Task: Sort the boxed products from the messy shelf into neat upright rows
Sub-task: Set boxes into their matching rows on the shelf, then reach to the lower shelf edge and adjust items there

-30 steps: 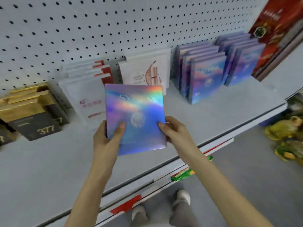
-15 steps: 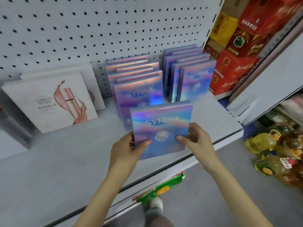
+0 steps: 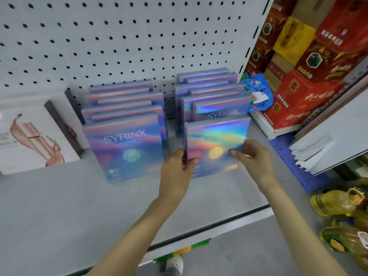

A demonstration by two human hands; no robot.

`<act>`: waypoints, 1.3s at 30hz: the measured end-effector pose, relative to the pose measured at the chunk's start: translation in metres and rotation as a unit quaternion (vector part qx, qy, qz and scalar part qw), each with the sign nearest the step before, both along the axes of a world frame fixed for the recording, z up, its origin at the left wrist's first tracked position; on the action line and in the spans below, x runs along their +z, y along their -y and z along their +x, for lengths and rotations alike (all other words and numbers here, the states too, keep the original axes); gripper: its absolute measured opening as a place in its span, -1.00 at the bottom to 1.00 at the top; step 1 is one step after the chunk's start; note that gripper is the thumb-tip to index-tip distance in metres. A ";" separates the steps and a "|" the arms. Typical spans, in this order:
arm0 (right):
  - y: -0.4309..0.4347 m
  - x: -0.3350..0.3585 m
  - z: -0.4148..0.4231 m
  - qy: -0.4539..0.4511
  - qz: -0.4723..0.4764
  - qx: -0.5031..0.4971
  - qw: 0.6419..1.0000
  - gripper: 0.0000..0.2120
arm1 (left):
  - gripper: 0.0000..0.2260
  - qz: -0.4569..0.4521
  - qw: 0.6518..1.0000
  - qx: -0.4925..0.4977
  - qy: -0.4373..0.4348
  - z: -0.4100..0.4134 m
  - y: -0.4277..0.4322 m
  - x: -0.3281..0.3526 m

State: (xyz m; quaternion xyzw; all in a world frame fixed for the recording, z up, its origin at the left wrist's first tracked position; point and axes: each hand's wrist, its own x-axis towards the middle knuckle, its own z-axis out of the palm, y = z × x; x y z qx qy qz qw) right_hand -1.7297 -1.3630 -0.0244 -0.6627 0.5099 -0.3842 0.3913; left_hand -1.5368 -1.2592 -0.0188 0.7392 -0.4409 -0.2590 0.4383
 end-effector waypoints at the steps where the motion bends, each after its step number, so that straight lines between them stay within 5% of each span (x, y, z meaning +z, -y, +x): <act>1: 0.008 -0.001 0.002 0.007 0.004 -0.008 1.000 -0.79 | -0.83 -0.001 1.000 0.011 0.004 -0.001 0.006 0.001; 14: 0.026 -0.023 0.030 0.044 0.032 -0.144 0.988 -0.65 | -0.82 -0.013 0.997 0.059 0.056 -0.004 0.032 -0.002; 20: -0.017 -0.019 0.033 0.062 0.047 -0.178 0.981 -0.73 | -0.50 0.016 1.000 0.011 0.006 -0.009 -0.002 -0.002; 26: -0.133 -0.014 0.067 0.017 0.018 -0.042 0.999 -0.65 | -0.76 0.000 0.994 -0.041 -0.102 0.027 -0.137 0.003; 31: -0.251 -0.006 0.146 0.023 0.036 0.139 0.989 -0.54 | -0.73 -0.002 0.985 0.103 -0.138 0.102 -0.275 -0.002; 39: -0.442 -0.016 0.286 0.026 0.092 0.380 0.920 -0.49 | -0.67 -0.043 0.951 0.277 -0.129 0.205 -0.500 -0.008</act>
